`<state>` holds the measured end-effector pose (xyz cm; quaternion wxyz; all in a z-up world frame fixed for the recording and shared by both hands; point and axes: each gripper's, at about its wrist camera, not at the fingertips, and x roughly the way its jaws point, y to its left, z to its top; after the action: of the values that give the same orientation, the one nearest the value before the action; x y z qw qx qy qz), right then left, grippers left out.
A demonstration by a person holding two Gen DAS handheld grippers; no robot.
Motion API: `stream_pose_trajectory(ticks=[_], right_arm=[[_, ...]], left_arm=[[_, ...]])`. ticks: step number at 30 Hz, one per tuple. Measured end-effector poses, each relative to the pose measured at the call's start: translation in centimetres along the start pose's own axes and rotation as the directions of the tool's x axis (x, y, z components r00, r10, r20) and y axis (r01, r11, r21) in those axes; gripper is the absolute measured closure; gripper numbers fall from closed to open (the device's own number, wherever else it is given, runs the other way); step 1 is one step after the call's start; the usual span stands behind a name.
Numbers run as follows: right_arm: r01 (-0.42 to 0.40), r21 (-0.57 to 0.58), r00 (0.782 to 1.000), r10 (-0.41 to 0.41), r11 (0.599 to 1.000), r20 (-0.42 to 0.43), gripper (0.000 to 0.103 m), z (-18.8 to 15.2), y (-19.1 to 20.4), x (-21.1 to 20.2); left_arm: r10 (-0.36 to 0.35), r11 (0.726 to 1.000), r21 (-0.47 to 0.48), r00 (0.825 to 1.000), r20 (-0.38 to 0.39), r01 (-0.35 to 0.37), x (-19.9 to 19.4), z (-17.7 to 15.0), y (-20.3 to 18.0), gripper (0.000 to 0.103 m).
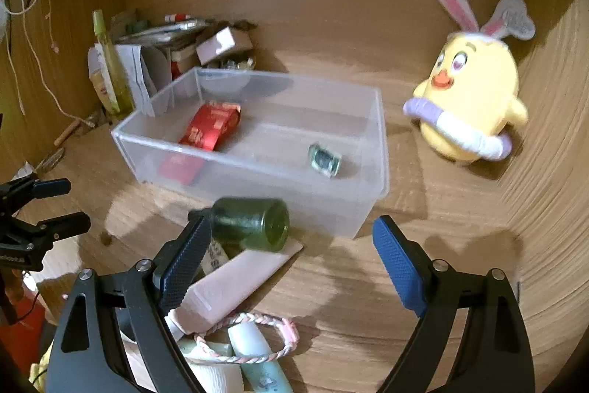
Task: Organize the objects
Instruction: 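Move both grippers back from the box toward the cluttered items, then grasp the dark green spray bottle with the right gripper while the left grasps a small brown bead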
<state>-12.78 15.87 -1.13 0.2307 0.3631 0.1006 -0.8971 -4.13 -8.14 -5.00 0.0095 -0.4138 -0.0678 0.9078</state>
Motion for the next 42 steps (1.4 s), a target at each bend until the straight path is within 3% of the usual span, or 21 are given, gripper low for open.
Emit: stream_pose_trajectory(ticks=[8, 10, 12, 14, 24, 27, 31, 35, 42], right_arm=[[-0.032, 0.009, 0.998, 0.032, 0.999, -0.056, 0.015, -0.8, 0.0, 1.8], [-0.039, 0.002, 0.997, 0.039, 0.999, -0.063, 0.015, -0.7, 0.2, 2.1], [-0.042, -0.007, 0.997, 0.041, 0.999, -0.065, 0.015, -0.6, 0.4, 2.5], [-0.042, -0.017, 0.997, 0.041, 0.999, -0.068, 0.015, -0.4, 0.6, 2.9], [-0.063, -0.020, 0.994, 0.061, 0.998, -0.091, 0.018, 0.6, 1.4, 5.3], [-0.070, -0.027, 0.993, 0.068, 0.997, -0.094, 0.023, 0.6, 1.8, 5.7], [-0.088, -0.038, 0.991, 0.084, 0.995, -0.104, 0.040, 0.4, 2.3, 6.0], [-0.078, -0.045, 0.993, 0.074, 0.996, -0.094, 0.041, 0.3, 2.5, 5.8], [-0.064, -0.061, 0.997, 0.061, 0.996, -0.053, 0.042, 0.1, 2.5, 4.5]], left_arm=[[-0.009, 1.000, 0.009, 1.000, -0.021, 0.009, 0.7, -1.4, -0.3, 0.009], [-0.013, 1.000, 0.015, 1.000, -0.024, 0.013, 0.9, -1.7, -0.5, 0.014], [-0.016, 0.999, 0.029, 0.999, -0.033, 0.017, 1.1, -1.9, -0.7, 0.026], [-0.025, 0.999, 0.045, 0.999, -0.040, 0.026, 1.3, -2.0, -1.0, 0.027], [-0.003, 0.994, 0.108, 1.000, -0.021, 0.005, 1.5, -2.6, -2.2, 0.058], [0.009, 0.992, 0.130, 1.000, -0.012, -0.008, 1.4, -2.8, -2.6, 0.067], [0.016, 0.992, 0.122, 1.000, -0.003, -0.016, 1.5, -2.7, -2.5, 0.076], [0.024, 0.994, 0.107, 1.000, 0.003, -0.024, 1.4, -2.7, -2.3, 0.089], [0.037, 0.995, 0.092, 0.999, 0.015, -0.038, 1.1, -2.9, -2.1, 0.090]])
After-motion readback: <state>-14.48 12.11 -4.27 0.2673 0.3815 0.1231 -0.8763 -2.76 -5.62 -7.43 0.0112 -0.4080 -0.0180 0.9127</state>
